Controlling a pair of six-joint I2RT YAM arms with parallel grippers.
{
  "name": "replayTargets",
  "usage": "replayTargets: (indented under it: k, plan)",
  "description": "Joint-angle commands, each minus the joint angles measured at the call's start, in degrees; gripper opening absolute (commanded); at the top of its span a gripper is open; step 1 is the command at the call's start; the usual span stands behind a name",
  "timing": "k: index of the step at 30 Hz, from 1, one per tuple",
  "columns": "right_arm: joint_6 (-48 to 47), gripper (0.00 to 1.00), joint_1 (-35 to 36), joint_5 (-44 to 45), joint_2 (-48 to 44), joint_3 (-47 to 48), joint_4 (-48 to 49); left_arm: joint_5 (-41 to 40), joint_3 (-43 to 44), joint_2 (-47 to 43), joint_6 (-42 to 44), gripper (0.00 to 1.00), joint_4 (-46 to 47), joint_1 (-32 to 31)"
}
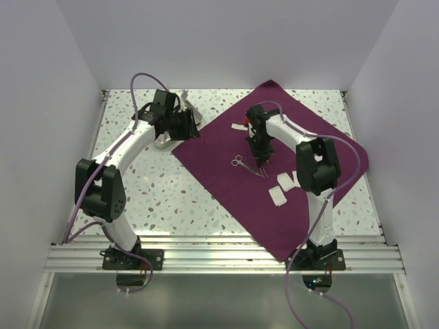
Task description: Prepare the surgical pack
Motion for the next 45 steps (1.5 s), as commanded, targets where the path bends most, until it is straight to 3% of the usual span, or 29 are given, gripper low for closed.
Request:
replayTargets:
  k: [1, 5, 9, 18, 27, 30, 34, 41, 42, 44, 45]
  plan:
    - [2.5, 0.00, 0.0, -5.1, -8.0, 2.8, -2.1, 11.9, 0.6, -0.3, -6.3, 0.54, 5.2, 0.1]
    - [5.0, 0.00, 0.0, -15.1, -12.2, 1.7, -0.2, 23.9, -5.3, -0.4, -14.5, 0.55, 17.1, 0.1]
    - [8.8, 0.00, 0.0, -30.9, -17.1, -2.7, 9.3, 33.5, -11.6, -0.5, -25.1, 0.56, 33.7, 0.0]
    - [26.0, 0.00, 0.2, -48.0, -23.1, -14.0, 30.8, 36.3, -21.4, -2.9, -37.0, 0.55, 53.3, -2.1]
    - [35.3, 0.00, 0.4, -53.3, -24.5, -18.8, 42.7, 36.0, -22.8, -2.0, -41.0, 0.49, 57.9, -4.4]
    - [36.4, 0.00, 0.5, -53.7, -24.3, -19.4, 43.7, 36.3, -23.1, -1.4, -42.3, 0.42, 60.0, -4.6]
    - [36.5, 0.00, 0.6, -54.2, -24.3, -19.3, 44.2, 36.7, -22.9, -0.7, -42.7, 0.10, 59.9, -4.4]
    - [37.1, 0.00, 0.5, -53.5, -23.4, -17.6, 44.4, 37.6, -22.1, 1.7, -43.4, 0.00, 60.6, -4.2]
    - [35.4, 0.01, 0.6, -52.7, -23.1, -17.0, 42.8, 37.5, -21.8, 1.8, -42.8, 0.00, 60.0, -4.1]
    - [32.5, 0.23, 0.4, -50.0, -22.3, -13.9, 35.2, 36.7, -19.3, 2.2, -39.0, 0.00, 55.3, -3.2]
    - [27.3, 0.40, 0.1, -43.9, -21.8, -12.0, 30.3, 36.3, -17.7, 2.5, -36.3, 0.00, 51.8, -2.8]
